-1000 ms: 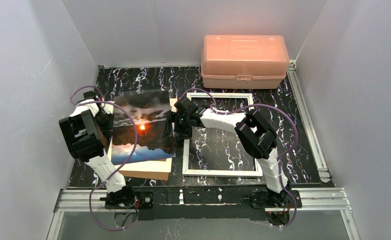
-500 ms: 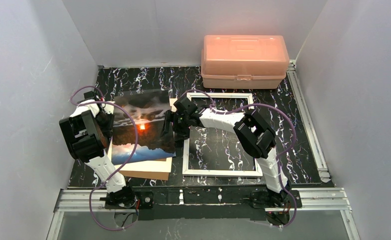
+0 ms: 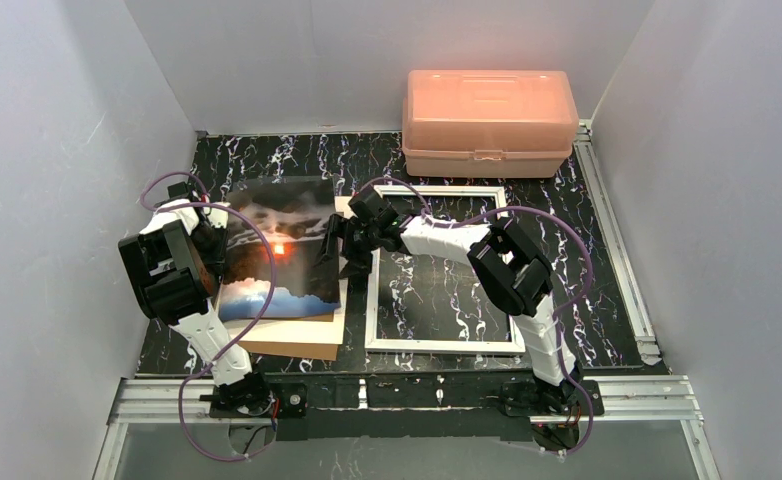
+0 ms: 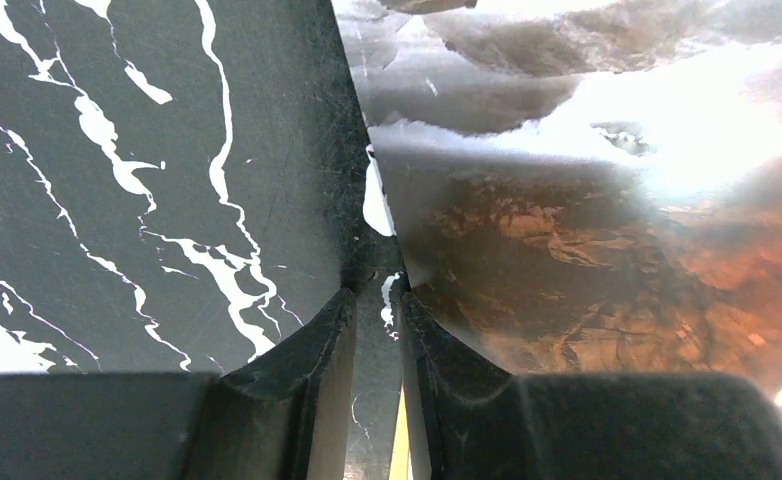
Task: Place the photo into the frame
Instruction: Pick up the photo frame item at the center of the board.
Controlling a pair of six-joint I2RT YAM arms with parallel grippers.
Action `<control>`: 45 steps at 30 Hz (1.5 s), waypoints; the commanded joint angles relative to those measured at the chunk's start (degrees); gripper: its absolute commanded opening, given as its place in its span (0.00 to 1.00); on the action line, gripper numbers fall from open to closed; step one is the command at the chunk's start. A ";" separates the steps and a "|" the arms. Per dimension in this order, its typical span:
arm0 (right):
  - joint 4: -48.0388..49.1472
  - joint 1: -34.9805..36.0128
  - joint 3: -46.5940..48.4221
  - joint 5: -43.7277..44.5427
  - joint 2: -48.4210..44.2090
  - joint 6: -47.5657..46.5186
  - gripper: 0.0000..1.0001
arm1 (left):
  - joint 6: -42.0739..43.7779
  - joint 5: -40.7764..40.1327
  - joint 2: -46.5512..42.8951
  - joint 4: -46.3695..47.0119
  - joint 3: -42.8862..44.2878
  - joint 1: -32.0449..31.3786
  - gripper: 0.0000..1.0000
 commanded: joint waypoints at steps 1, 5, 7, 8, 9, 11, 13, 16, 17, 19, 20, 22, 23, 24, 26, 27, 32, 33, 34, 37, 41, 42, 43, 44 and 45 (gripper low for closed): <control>14.85 0.87 0.37 -4.45 -4.59 3.01 0.86 | -0.93 6.16 3.39 -0.80 -3.46 -1.47 0.21; 22.11 0.86 -2.91 -6.73 -5.82 5.22 0.86 | -0.93 6.13 3.48 -0.83 -3.42 -1.47 0.21; 24.75 0.82 -4.84 -6.91 -6.36 5.98 0.86 | -0.93 6.04 3.48 -0.95 -3.47 -1.48 0.21; 25.64 0.88 -5.78 -7.02 -6.54 6.18 0.86 | -0.85 6.03 3.54 -0.98 -3.49 -1.48 0.21; 25.75 0.90 -6.42 -7.05 -6.60 6.17 0.86 | -0.84 6.00 3.49 -0.98 -3.36 -1.54 0.21; 24.00 0.70 -6.94 -6.50 -6.61 5.01 0.86 | -0.92 5.76 3.56 -1.05 -3.18 -1.56 0.21; 16.67 0.52 -5.09 -3.98 -6.34 0.45 0.86 | -1.01 5.49 3.50 -1.13 -3.03 -1.56 0.21; 5.20 0.25 0.08 -0.37 -4.50 -7.37 0.86 | -0.85 4.75 3.61 -1.28 -2.61 -1.56 0.20; 1.64 0.12 2.30 1.20 -3.81 -10.04 0.86 | -0.82 4.44 3.57 -1.44 -2.45 -1.56 0.20; -2.58 -0.40 5.68 2.96 -2.60 -13.33 0.86 | -0.75 4.36 3.36 -1.62 -2.25 -1.56 0.20; -2.39 -0.76 5.80 2.26 -2.42 -13.66 0.85 | -0.75 4.38 3.31 -1.68 -2.19 -1.56 0.20; -0.21 -1.02 4.79 0.58 -2.74 -13.06 0.85 | -0.75 4.41 3.52 -1.79 -2.10 -1.61 0.20; 2.19 -1.10 3.73 -0.72 -2.99 -12.35 0.84 | -0.75 4.48 3.68 -1.79 -2.03 -1.57 0.20; 5.39 -1.10 2.27 -2.35 -3.31 -10.46 0.84 | -0.83 4.51 3.84 -1.76 -2.06 -1.56 0.20; 13.38 -1.11 -0.40 -5.95 -3.69 -6.90 0.84 | -1.00 4.63 4.15 -1.72 -1.97 -1.56 0.20; 17.47 -1.10 -1.73 -7.76 -3.78 -5.00 0.85 | -1.01 4.76 4.28 -1.70 -1.93 -1.56 0.20; 35.23 -1.09 -5.78 -12.59 -4.11 1.51 0.87 | -0.89 4.89 4.57 -1.98 -1.58 -1.57 0.20; 38.04 -1.12 -6.33 -12.99 -4.16 2.74 0.87 | -0.84 4.92 4.61 -2.05 -1.57 -1.61 0.20; 41.14 -1.04 -6.76 -13.20 -4.11 4.13 0.88 | -0.84 4.85 4.66 -2.11 -1.57 -1.57 0.20; 44.24 -1.09 -6.84 -12.70 -3.85 5.93 0.93 | -0.80 4.91 4.53 -2.08 -1.66 -1.56 0.19; 38.24 -1.09 -6.78 -9.49 -3.74 2.84 0.91 | -0.66 4.87 4.55 -2.06 -1.66 -1.56 0.19; 36.98 -1.13 -7.25 -8.53 -3.87 2.01 0.88 | -0.62 4.89 4.54 -2.06 -1.69 -1.56 0.19; 35.21 -1.17 -7.58 -7.05 -4.07 1.40 0.86 | -0.59 4.90 4.53 -2.11 -1.66 -1.56 0.19; 32.45 -1.35 -7.59 -5.53 -4.04 0.57 0.83 | -0.58 4.90 4.53 -2.14 -1.66 -1.56 0.19; 30.48 -1.49 -7.60 -4.25 -3.66 -0.13 0.79 | -0.57 4.92 4.53 -2.07 -1.68 -1.56 0.18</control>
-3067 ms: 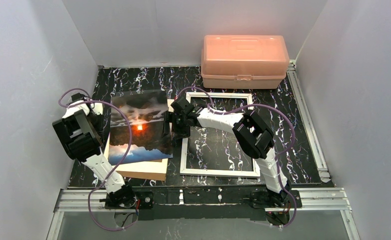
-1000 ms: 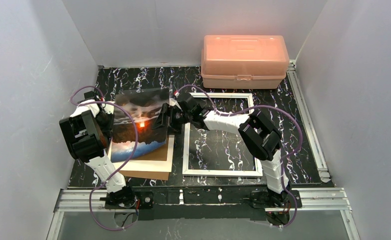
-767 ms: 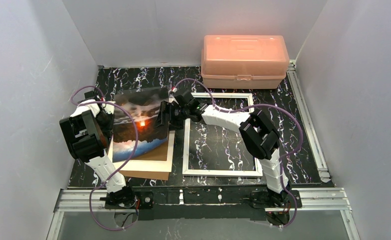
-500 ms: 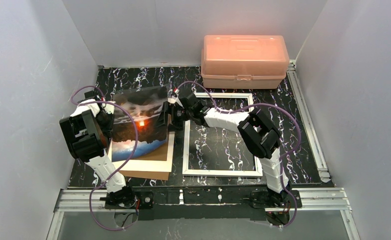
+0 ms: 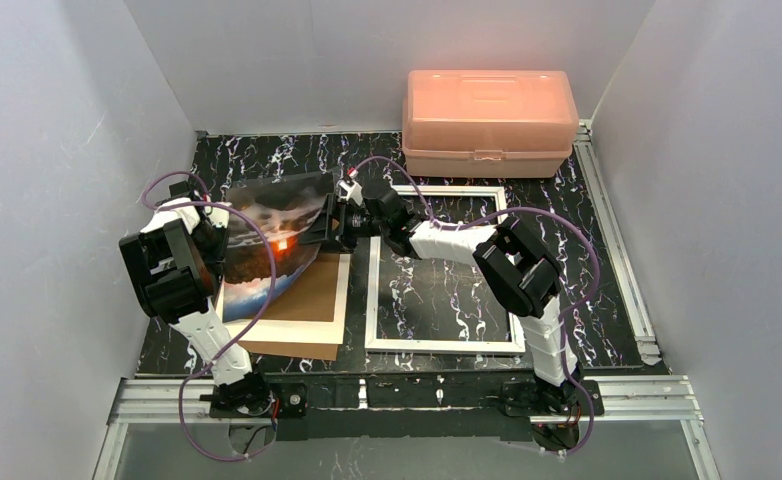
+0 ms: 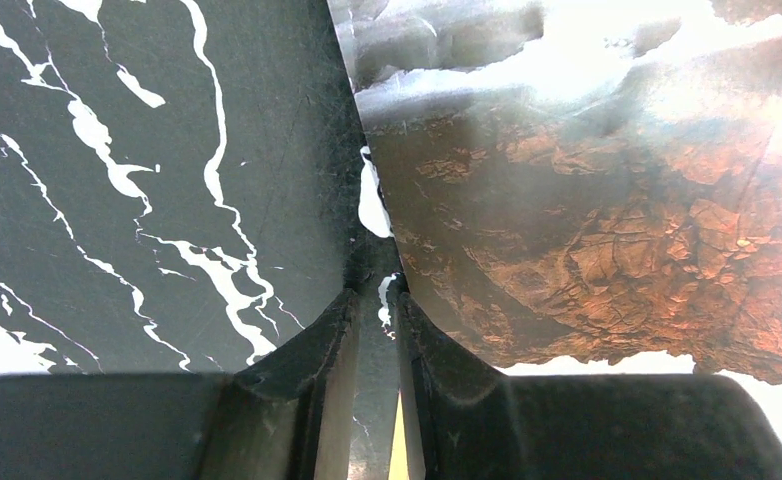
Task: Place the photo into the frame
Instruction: Pick up the photo frame item at the center of the board.
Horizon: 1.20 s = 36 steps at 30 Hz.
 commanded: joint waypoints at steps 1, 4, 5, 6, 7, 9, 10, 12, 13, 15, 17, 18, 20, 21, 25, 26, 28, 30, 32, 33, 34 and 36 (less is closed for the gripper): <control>-5.74 -0.28 -0.82 5.56 -0.64 -3.31 0.77 | -0.55 5.36 4.03 -1.23 -2.41 -1.17 0.18; -9.18 -0.53 -0.67 6.97 0.63 -4.53 0.76 | -0.35 5.40 3.99 -1.26 -2.45 -1.17 0.18; -9.53 -0.53 -0.96 7.48 0.61 -4.77 0.76 | -0.29 5.43 3.87 -1.33 -2.52 -1.17 0.18; -9.80 -0.47 -1.27 7.98 0.57 -4.87 0.77 | -0.25 5.43 3.74 -1.33 -2.61 -1.17 0.18; -9.88 -0.49 -1.54 8.32 0.46 -4.94 0.77 | -0.17 5.40 3.69 -1.27 -2.70 -1.17 0.18; -11.23 -0.48 -1.62 8.71 0.24 -5.52 0.78 | -0.17 5.43 3.60 -1.35 -2.79 -1.17 0.18; -12.16 -0.51 -1.63 9.01 0.02 -6.11 0.78 | -0.18 5.52 3.55 -1.48 -2.80 -1.17 0.18; -13.99 -0.50 -2.00 9.53 -0.61 -7.20 0.78 | -0.15 5.79 3.34 -1.72 -2.57 -1.18 0.17; -13.87 -0.51 -2.61 9.79 -0.89 -7.24 0.78 | -0.16 6.04 3.25 -1.89 -2.39 -1.17 0.17; -13.19 -0.46 -3.79 9.89 -0.86 -7.03 0.78 | -0.28 6.21 3.16 -2.19 -2.00 -1.17 0.17; -11.08 -0.52 -4.34 9.32 0.01 -5.92 0.78 | -0.41 6.52 3.15 -2.57 -1.63 -1.17 0.17; -9.19 -0.48 -4.73 9.01 0.58 -4.75 0.78 | -0.42 6.62 3.11 -2.62 -1.64 -1.17 0.17; -3.58 -0.47 -5.10 8.13 1.91 -2.15 0.78 | -0.36 6.75 3.05 -2.75 -1.61 -1.17 0.17; -1.75 -0.48 -4.76 7.70 2.76 -1.17 0.78 | -0.29 6.75 3.04 -2.78 -1.72 -1.17 0.17; 5.45 -0.41 -4.04 7.38 3.52 2.59 0.77 | 0.08 6.74 3.21 -2.84 -2.00 -1.17 0.17; 7.20 -0.37 -4.03 7.53 3.65 3.41 0.77 | 0.10 6.75 3.16 -2.80 -1.99 -1.19 0.17; 8.78 -0.39 -2.64 7.24 4.44 4.19 0.77 | 0.08 6.81 3.31 -2.84 -1.90 -1.26 0.17; 8.18 -0.40 -1.26 6.75 5.07 4.43 0.76 | 0.11 6.84 3.29 -3.00 -1.79 -1.34 0.17; 8.16 -0.48 -1.72 7.17 4.59 4.60 0.75 | 0.18 6.85 3.11 -3.01 -1.92 -1.34 0.17; 8.23 -0.65 -2.23 7.48 4.03 4.57 0.74 | 0.24 6.77 3.00 -2.99 -1.90 -1.39 0.17; 8.14 -0.75 -2.96 7.92 3.36 4.63 0.72 | 0.29 6.64 2.92 -3.05 -1.88 -1.35 0.17; 8.23 -1.26 -5.15 8.90 1.74 4.58 0.70 | 0.32 6.47 2.50 -3.57 -1.39 -1.23 0.17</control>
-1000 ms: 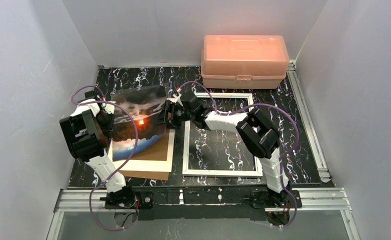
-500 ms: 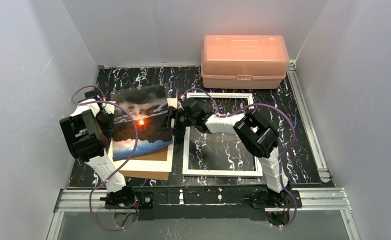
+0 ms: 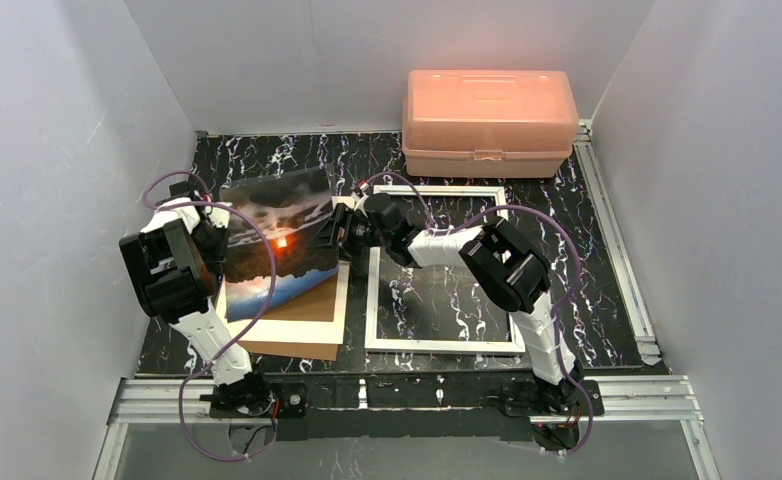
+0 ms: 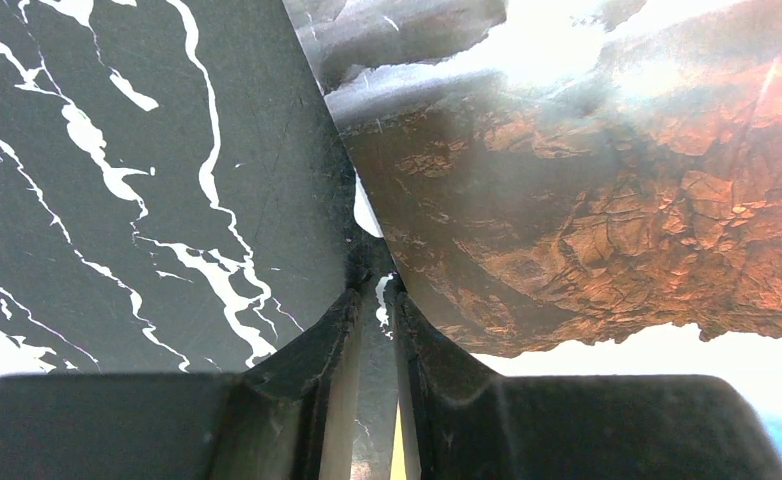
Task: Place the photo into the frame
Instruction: Pick up the photo frame item at the center of the board.
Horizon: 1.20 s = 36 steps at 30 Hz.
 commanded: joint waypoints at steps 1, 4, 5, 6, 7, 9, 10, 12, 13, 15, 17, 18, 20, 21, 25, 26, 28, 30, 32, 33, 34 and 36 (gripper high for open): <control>4.29 -1.19 -2.29 1.57 -3.56 0.81 0.68 | -0.31 6.36 2.39 -3.76 -0.97 -1.05 0.19; 5.21 -1.73 -4.32 2.03 -5.38 1.54 0.61 | -0.06 6.59 2.75 -5.24 0.75 -0.23 0.25; 5.29 -1.84 -4.59 1.94 -5.76 1.59 0.59 | 0.17 6.08 2.98 -5.26 1.06 0.07 0.26; 5.22 -1.93 -4.80 1.88 -6.08 1.62 0.57 | 0.39 5.33 3.43 -5.03 1.11 0.26 0.26; 5.17 -2.03 -5.03 1.87 -6.21 1.62 0.56 | 0.60 4.74 3.70 -4.77 1.09 0.56 0.27; 5.49 -2.16 -5.34 1.44 -6.03 1.97 0.53 | 1.09 3.83 4.07 -4.19 0.74 0.86 0.27; 6.09 -2.21 -5.51 1.06 -5.87 2.51 0.53 | 1.28 3.29 4.11 -3.68 0.47 1.02 0.27; 6.65 -2.32 -5.91 0.64 -5.79 2.80 0.52 | 1.67 1.61 4.16 -2.25 -0.14 1.20 0.27; 6.61 -2.36 -6.16 0.56 -5.97 2.81 0.52 | 1.81 1.03 4.12 -1.90 -0.22 1.27 0.27; 6.65 -2.45 -6.70 0.48 -6.34 2.81 0.51 | 1.93 0.52 4.25 -1.45 -0.12 1.52 0.27; 6.56 -2.74 -7.07 0.38 -6.63 2.80 0.51 | 1.96 0.18 4.41 -1.34 0.39 1.78 0.27; 6.49 -2.81 -7.19 0.33 -6.80 2.73 0.51 | 1.96 0.18 4.45 -1.35 0.63 1.87 0.27; 6.46 -3.16 -7.22 0.06 -6.99 2.78 0.50 | 2.11 -0.39 4.64 -1.28 1.13 1.96 0.26; 6.48 -3.32 -7.22 -0.09 -7.12 2.74 0.50 | 2.15 -0.78 4.71 -1.02 1.29 2.08 0.26; 6.24 -3.85 -7.56 -0.06 -7.91 2.47 0.46 | 2.38 -1.63 4.91 -0.33 1.53 2.36 0.26; 6.14 -3.95 -7.64 0.00 -8.02 2.46 0.45 | 2.47 -1.69 4.91 -0.24 1.53 2.37 0.26; 6.14 -4.07 -7.61 -0.17 -8.07 2.50 0.41 | 2.57 -1.89 4.91 -0.09 1.40 2.37 0.26; 6.66 -4.13 -7.57 -0.60 -7.88 2.84 0.40 | 2.65 -2.07 5.05 0.33 1.35 2.37 0.26; 7.00 -4.12 -7.68 -1.00 -8.06 3.06 0.40 | 2.66 -2.05 5.13 0.57 1.20 2.37 0.25; 7.01 -4.11 -7.89 -1.12 -8.30 3.11 0.39 | 2.59 -2.10 5.17 0.59 1.14 2.32 0.25; 6.94 -4.07 -8.30 -1.04 -8.76 2.91 0.36 | 2.39 -1.89 5.17 0.51 1.15 2.36 0.25; 5.31 -4.06 -8.85 -0.59 -10.13 1.29 0.30 | 1.80 -1.38 5.19 0.20 1.33 2.37 0.25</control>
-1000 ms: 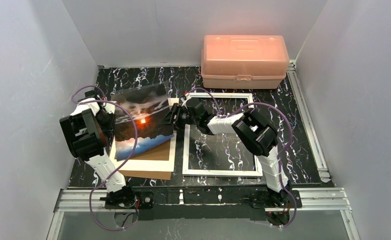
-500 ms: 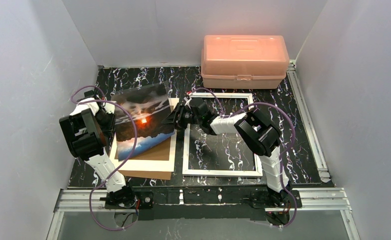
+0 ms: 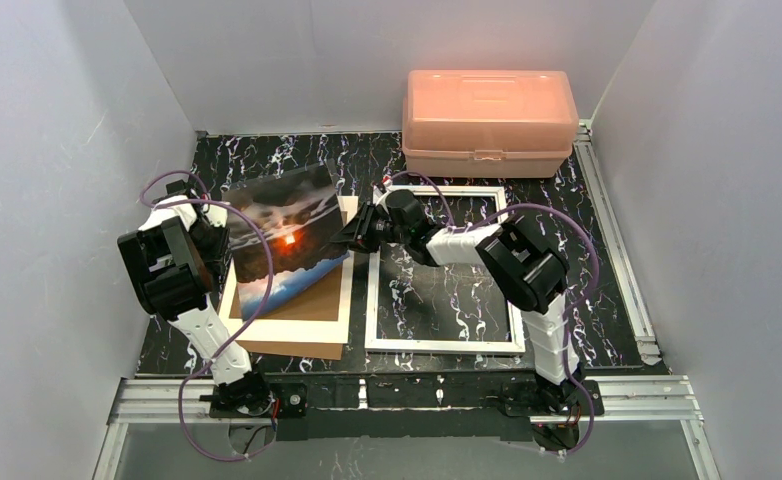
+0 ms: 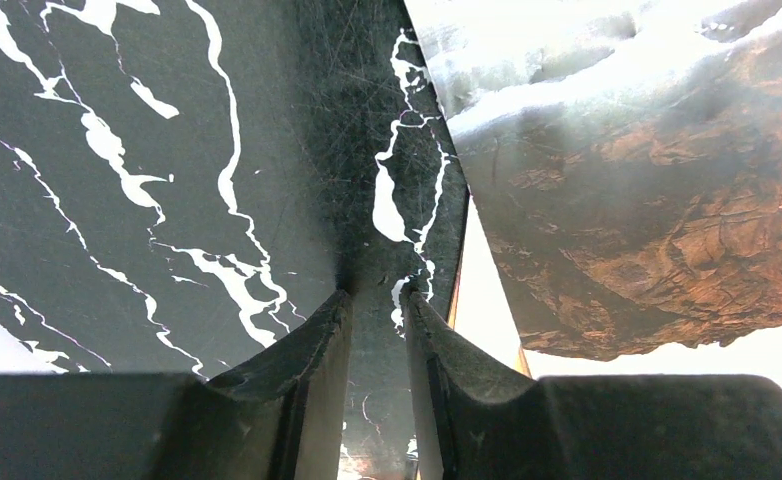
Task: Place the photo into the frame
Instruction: Pick up the photo frame item at the center of the board.
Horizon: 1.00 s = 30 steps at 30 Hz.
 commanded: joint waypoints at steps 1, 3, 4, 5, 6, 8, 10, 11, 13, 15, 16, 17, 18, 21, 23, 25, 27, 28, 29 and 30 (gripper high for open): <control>0.47 -0.05 -1.25 -0.47 -6.20 -2.96 0.27 | 0.21 -0.39 3.49 1.61 -0.95 0.89 0.25; -4.68 0.21 -0.91 0.56 -8.66 -7.77 0.23 | -0.28 0.28 3.27 1.12 -0.96 0.93 0.25; -7.95 0.43 -0.64 1.46 -9.92 -10.64 0.22 | -0.44 0.95 3.15 0.63 -0.89 0.89 0.25; -11.15 0.58 -0.26 2.41 -11.23 -13.75 0.21 | -0.61 1.38 3.16 0.24 -0.84 0.76 0.25; -13.37 0.72 -0.18 3.20 -12.44 -16.01 0.20 | -0.87 1.72 3.21 -0.07 -0.90 0.65 0.26; -15.41 0.93 -0.71 3.65 -14.17 -18.71 0.19 | -0.94 1.84 3.29 -0.01 -1.29 0.21 0.26; -15.24 1.03 -1.72 2.92 -14.57 -19.23 0.19 | -1.04 1.66 3.46 0.26 -1.63 -0.12 0.26; -14.84 1.04 -1.98 2.25 -14.34 -19.19 0.20 | -1.04 1.60 3.53 0.38 -1.70 -0.24 0.26; -14.35 1.27 -1.88 0.68 -13.28 -18.93 0.25 | -1.19 1.60 3.72 0.48 -1.71 -0.50 0.26; -15.04 1.63 -1.23 -0.46 -11.92 -19.36 0.36 | -1.29 1.76 3.41 0.43 -1.71 -0.86 0.26; -15.34 1.65 -0.99 -1.01 -11.23 -19.22 0.42 | -1.29 1.91 3.21 0.40 -1.83 -1.14 0.26; -15.15 1.59 -0.92 -1.43 -10.61 -18.85 0.46 | -1.25 2.08 3.05 0.36 -1.94 -1.59 0.26; -14.59 1.65 -0.91 -1.68 -10.00 -18.26 0.50 | -1.28 2.10 2.97 0.29 -2.11 -2.03 0.26; -13.04 1.54 -0.38 -1.77 -8.85 -16.95 0.57 | -1.33 2.02 2.92 0.42 -2.64 -3.36 0.26; -12.86 1.40 0.34 -1.73 -8.16 -16.29 0.58 | -1.41 1.70 3.17 0.83 -3.01 -3.96 0.26; -12.34 1.12 0.30 -1.84 -7.50 -15.34 0.58 | -1.54 1.77 3.49 1.00 -2.88 -4.23 0.26; -11.18 0.41 -0.68 -2.32 -7.00 -13.97 0.62 | -1.35 1.56 3.59 0.99 -2.71 -4.33 0.26; -10.13 -0.03 -1.50 -2.60 -6.73 -12.92 0.64 | -1.18 1.32 3.56 0.99 -2.68 -4.31 0.26; -8.72 -0.52 -2.45 -2.60 -6.48 -11.90 0.66 | -1.00 1.07 3.57 0.99 -2.70 -4.30 0.26; -7.55 -0.99 -3.33 -2.51 -6.23 -10.92 0.66 | -0.80 0.85 3.56 0.99 -2.70 -4.30 0.26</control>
